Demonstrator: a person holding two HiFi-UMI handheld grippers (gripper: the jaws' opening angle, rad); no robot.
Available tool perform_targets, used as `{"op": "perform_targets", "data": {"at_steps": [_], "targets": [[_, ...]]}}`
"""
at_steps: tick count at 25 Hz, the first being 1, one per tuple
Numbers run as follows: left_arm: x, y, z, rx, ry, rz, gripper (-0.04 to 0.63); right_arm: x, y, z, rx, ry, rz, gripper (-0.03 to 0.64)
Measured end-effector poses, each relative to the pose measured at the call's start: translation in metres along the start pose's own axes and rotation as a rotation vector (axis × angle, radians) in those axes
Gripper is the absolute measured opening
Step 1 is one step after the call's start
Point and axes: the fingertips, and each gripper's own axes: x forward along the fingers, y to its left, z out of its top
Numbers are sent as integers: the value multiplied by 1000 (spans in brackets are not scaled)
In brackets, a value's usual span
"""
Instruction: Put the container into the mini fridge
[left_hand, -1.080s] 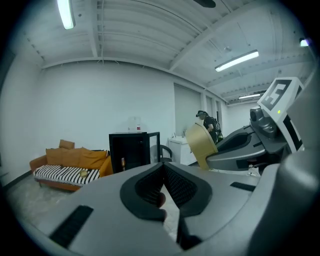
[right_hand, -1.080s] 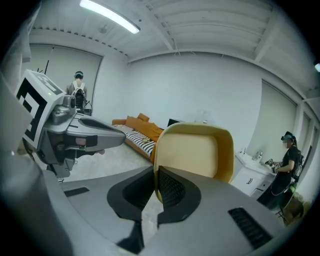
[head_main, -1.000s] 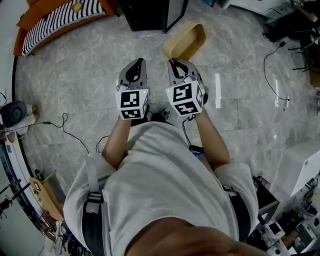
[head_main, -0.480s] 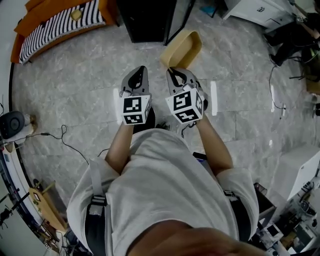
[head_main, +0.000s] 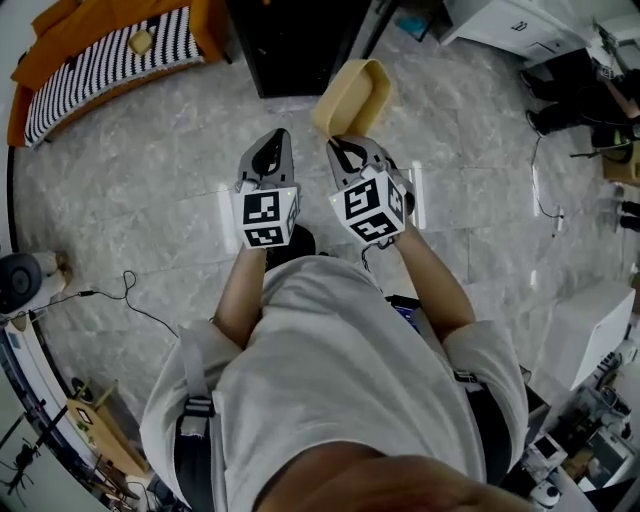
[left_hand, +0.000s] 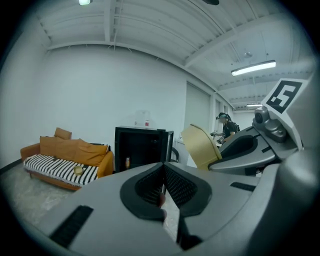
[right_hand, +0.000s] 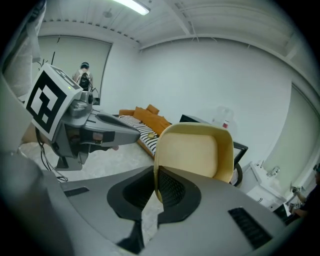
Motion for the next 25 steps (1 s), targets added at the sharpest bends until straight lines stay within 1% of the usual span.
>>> {"op": "perform_targets", "data": {"at_steps": [5, 8, 15, 20, 25], "targets": [[18, 44, 6, -15, 15, 9, 12, 36, -8, 27, -20, 10, 22, 43], [23, 66, 13, -1, 15, 8, 12, 54, -8, 41, -23, 14, 45, 43], [29, 90, 10, 2, 38, 3, 12, 83, -5, 50, -36, 43, 91, 43], [46, 119, 10, -9, 51, 29, 12, 115, -9, 67, -54, 44, 130, 43], [70, 151, 6, -28, 66, 76, 12, 156, -21, 80, -91, 48, 177, 43]]}}
